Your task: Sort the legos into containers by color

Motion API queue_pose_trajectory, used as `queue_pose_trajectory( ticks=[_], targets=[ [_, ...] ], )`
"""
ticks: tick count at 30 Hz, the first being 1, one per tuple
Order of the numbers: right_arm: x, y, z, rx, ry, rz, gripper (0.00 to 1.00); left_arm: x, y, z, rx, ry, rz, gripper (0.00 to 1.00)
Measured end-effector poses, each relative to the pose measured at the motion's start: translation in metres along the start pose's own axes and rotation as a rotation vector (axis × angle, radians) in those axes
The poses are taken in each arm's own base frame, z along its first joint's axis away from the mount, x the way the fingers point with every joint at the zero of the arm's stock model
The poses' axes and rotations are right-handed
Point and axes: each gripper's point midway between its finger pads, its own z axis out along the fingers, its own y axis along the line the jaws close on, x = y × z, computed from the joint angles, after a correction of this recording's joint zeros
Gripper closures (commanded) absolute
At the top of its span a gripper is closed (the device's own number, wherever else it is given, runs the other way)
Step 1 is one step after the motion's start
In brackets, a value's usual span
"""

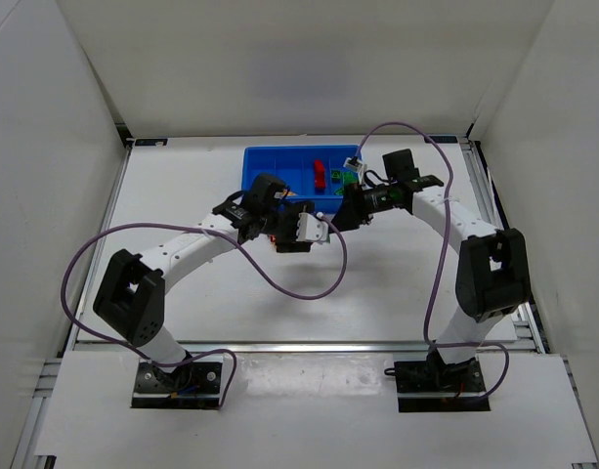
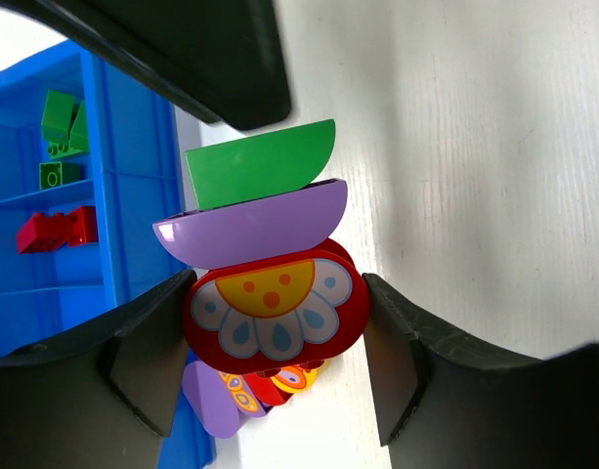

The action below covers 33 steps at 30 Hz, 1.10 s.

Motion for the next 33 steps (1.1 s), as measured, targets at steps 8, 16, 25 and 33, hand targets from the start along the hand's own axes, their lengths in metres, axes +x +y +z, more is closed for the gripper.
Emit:
queue_pose_trajectory(
  ticks=[8, 16, 25, 33],
  targets=[
    [-0.002, -0.013, -0.012, 0.044, -0.021, 0.022, 0.17, 0.004, -0.004, 0.002, 0.007, 0.005, -0.001, 0.56],
    [-0.003, -0.007, -0.010, 0.013, -0.019, 0.018, 0.06, 0.003, -0.004, 0.002, 0.005, 0.003, 0.002, 0.56],
    [-0.007, -0.006, -0.003, -0.015, -0.005, 0.006, 0.08, -0.002, 0.002, 0.001, -0.011, -0.009, 0.005, 0.56],
    [-0.008, -0.011, 0.006, -0.024, 0.010, 0.009, 0.18, -0.018, 0.012, 0.000, -0.031, -0.038, 0.021, 0.56]
  ],
)
